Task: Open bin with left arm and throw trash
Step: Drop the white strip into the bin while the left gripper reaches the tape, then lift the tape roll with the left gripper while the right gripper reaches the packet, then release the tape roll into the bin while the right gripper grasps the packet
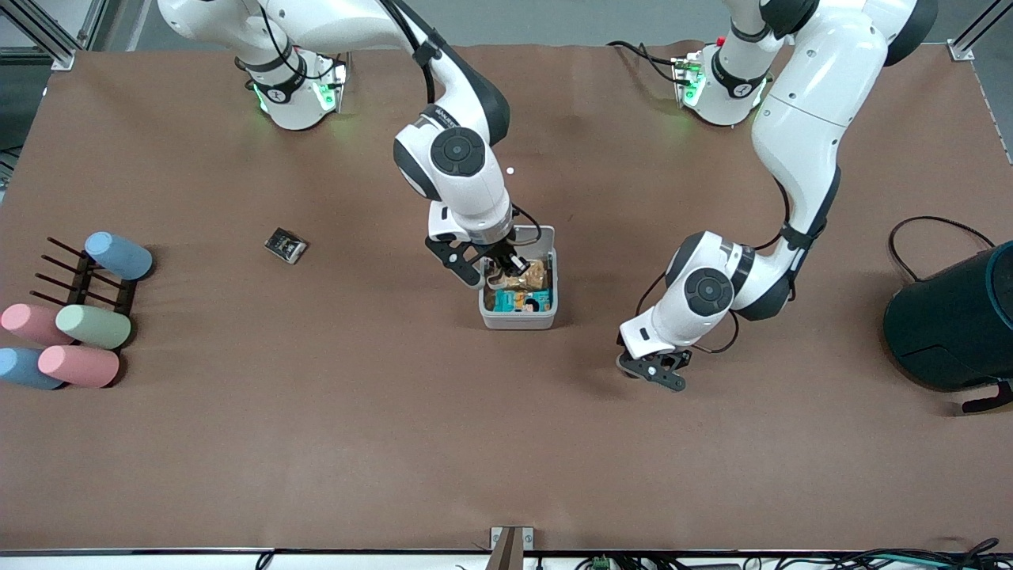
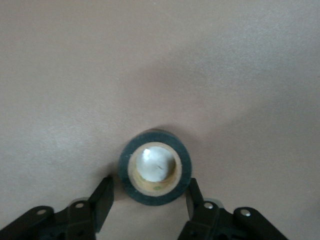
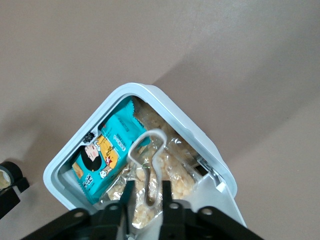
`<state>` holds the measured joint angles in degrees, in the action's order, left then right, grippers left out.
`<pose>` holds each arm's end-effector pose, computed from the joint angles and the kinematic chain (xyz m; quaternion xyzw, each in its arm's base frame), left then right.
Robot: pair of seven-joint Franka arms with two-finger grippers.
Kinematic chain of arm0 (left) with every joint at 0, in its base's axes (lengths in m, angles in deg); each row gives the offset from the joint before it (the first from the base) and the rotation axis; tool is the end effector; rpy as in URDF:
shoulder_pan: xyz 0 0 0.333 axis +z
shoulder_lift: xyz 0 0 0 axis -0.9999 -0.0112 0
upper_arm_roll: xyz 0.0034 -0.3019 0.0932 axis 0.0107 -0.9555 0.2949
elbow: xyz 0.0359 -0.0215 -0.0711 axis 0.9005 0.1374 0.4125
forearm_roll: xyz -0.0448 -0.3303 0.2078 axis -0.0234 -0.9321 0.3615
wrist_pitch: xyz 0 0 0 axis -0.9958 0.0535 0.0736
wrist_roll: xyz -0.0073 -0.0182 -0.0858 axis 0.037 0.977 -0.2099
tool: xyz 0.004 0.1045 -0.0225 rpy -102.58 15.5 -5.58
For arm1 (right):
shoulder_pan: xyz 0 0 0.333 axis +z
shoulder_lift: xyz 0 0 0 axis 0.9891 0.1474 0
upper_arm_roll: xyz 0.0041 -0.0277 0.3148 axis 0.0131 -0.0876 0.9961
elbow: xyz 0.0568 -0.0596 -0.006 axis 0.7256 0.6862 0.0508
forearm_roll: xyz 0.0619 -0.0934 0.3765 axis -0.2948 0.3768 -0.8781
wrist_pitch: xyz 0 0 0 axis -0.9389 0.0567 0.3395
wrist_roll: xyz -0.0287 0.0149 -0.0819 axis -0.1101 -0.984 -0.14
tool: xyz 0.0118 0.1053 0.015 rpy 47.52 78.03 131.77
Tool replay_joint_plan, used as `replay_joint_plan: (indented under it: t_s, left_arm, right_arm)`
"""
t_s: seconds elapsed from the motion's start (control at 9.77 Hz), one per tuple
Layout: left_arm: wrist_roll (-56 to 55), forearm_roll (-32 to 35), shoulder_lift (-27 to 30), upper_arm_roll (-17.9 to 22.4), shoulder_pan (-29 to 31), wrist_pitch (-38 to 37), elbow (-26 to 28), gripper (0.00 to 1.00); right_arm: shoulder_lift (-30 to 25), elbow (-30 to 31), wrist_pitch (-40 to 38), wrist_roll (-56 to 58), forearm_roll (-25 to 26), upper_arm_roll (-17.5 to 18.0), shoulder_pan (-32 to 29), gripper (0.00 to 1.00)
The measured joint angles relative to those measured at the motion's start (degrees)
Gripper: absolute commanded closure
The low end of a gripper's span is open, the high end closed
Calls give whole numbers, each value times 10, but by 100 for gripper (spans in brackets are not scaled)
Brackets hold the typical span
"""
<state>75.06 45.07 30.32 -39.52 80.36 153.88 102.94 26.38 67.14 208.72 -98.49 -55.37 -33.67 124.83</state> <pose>0.6296 -0.2516 0.1752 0.9715 -0.2322 0.0462 0.0149 0.5022 0.4952 0.3272 -0.9197 0.3844 0.0021 0.0798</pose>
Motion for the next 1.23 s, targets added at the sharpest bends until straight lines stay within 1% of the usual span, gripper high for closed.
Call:
replay_joint_plan:
  t_s: [0.1, 0.2, 0.31, 0.41, 0.51, 0.61, 0.72, 0.82, 0.92, 1.02, 1.13, 1.23]
  left_arm:
    - [0, 8, 0, 0, 0, 1, -1, 77]
    - [0, 11, 1, 0, 0, 2, -2, 91]
    - [0, 11, 2, 0, 0, 2, -3, 95]
    - [-3, 11, 4, 0, 0, 2, -5, 95]
    - [-12, 11, 13, -3, 0, -7, -9, 95]
    - [-27, 11, 35, -14, 0, -41, -15, 95]
    - [-63, 11, 66, -37, 0, -93, -26, 96]
    - [-122, 10, 97, -72, 0, -142, -34, 95]
    - [-193, 10, 122, -109, -3, -176, -36, 95]
    - [-261, 11, 133, -142, -10, -193, -36, 95]
    - [-305, 11, 133, -157, -22, -196, -36, 95]
    - [-330, 11, 128, -159, -36, -196, -35, 95]
  right_arm:
    - [1, -4, 0, -1, 0, -4, -2, 10]
    - [1, -12, -4, -1, 0, -7, -7, 10]
    - [1, -25, -29, -1, 0, -8, -14, 10]
    - [-1, -35, -72, -1, 0, -10, -22, 9]
    - [-8, -42, -137, -1, 1, -12, -36, 1]
    - [-20, -42, -201, 14, 4, -14, -61, 1]
    - [-35, -31, -232, 61, 6, -15, -99, 0]
    - [-56, 0, -239, 138, 6, -15, -143, 0]
    - [-82, 45, -238, 226, 6, -16, -187, 0]
    - [-112, 97, -227, 322, 7, -17, -230, 0]
    - [-141, 158, -197, 422, 6, -17, -271, 0]
    - [-164, 227, -147, 516, 6, -17, -308, 0]
